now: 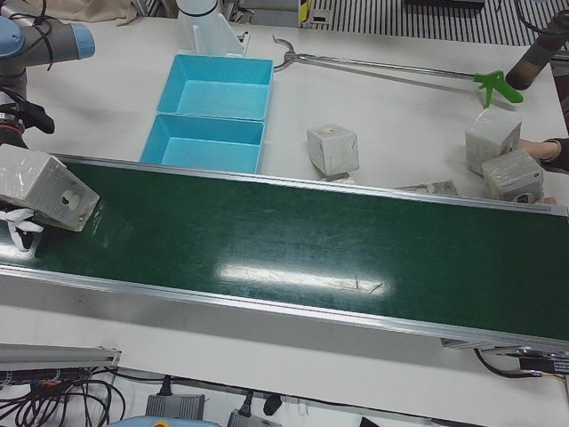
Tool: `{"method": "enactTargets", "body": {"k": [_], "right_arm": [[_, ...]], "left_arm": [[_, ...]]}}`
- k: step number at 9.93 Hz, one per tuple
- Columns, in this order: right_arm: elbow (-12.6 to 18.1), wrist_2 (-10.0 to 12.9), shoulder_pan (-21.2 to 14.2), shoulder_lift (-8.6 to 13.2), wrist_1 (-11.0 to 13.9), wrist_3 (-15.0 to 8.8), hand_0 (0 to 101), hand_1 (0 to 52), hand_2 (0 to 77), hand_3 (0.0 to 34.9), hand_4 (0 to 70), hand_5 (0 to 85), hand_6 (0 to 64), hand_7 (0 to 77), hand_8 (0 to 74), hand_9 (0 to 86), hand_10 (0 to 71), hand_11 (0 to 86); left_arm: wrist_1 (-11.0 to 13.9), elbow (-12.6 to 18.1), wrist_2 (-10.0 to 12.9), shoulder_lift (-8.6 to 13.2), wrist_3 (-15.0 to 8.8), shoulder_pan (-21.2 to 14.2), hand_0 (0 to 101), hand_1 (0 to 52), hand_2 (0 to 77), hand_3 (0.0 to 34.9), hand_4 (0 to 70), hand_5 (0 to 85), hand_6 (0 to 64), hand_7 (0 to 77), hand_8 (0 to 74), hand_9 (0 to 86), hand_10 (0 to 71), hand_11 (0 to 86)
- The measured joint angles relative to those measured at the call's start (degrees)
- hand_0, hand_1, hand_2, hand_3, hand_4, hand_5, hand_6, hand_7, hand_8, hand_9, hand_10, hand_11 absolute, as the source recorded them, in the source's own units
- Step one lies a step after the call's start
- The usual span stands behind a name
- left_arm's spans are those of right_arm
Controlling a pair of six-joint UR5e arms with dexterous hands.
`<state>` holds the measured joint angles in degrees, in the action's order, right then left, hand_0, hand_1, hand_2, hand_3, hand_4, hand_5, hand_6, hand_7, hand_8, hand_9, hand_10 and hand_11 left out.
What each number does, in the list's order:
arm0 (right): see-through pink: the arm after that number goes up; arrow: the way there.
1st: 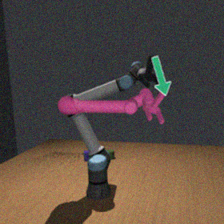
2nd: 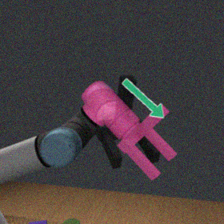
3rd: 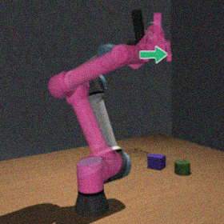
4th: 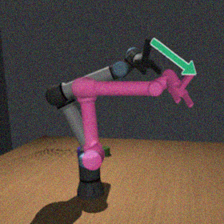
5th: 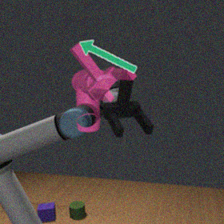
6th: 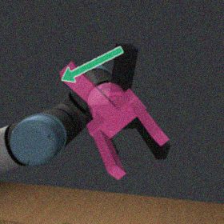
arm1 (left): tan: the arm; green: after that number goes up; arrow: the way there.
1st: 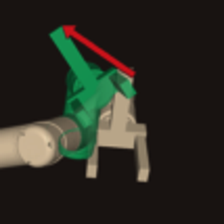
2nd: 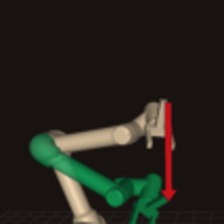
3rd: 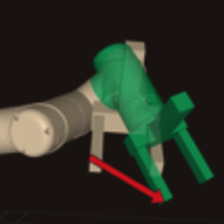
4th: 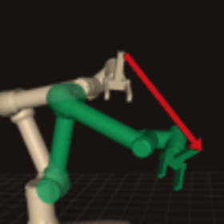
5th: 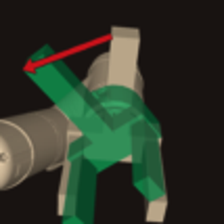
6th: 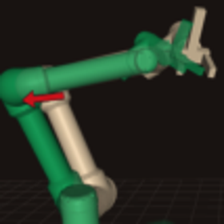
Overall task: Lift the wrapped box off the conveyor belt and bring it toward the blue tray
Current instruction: 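Close the right hand fingers around the wrapped white box on the belt, then lift the box off the belt and swing it toward the blue tray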
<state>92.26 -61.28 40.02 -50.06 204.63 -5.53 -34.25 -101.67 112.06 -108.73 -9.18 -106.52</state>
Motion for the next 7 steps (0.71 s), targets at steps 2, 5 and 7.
{"method": "enactTargets", "body": {"k": [2, 5, 7], "right_arm": [[-0.2, 0.0, 0.1, 1.2, 0.1, -0.9, 57, 24.5, 28.4, 0.0, 16.4, 46.9, 24.5, 28.4, 0.0, 40.9, 0.0, 1.1], [2.9, -1.2, 2.1, 2.1, 1.3, -1.2, 60, 19.1, 31.1, 0.0, 21.3, 52.9, 31.1, 31.1, 15.3, 54.0, 0.0, 34.9], [6.3, -3.5, 2.8, 5.7, 7.3, -1.1, 53, 19.1, 31.1, 0.0, 30.5, 63.8, 40.9, 38.7, 26.2, 63.3, 16.4, 49.6]], "left_arm": [[0.0, 0.0, 0.0, 0.0, 0.0, 0.0, 0, 0.0, 1.1, 0.0, 0.0, 1.1, 0.5, 0.5, 0.5, 0.0, 0.5, 0.5], [0.0, 0.0, 0.0, 0.0, 0.0, 0.0, 0, 0.0, 0.5, 0.0, 0.0, 1.1, 0.5, 0.0, 0.5, 0.0, 0.5, 0.5], [0.0, 0.0, 0.0, 0.0, 0.0, 0.0, 0, 0.0, 0.5, 0.0, 0.0, 1.1, 0.5, 0.5, 0.5, 0.0, 0.5, 0.5]]}}
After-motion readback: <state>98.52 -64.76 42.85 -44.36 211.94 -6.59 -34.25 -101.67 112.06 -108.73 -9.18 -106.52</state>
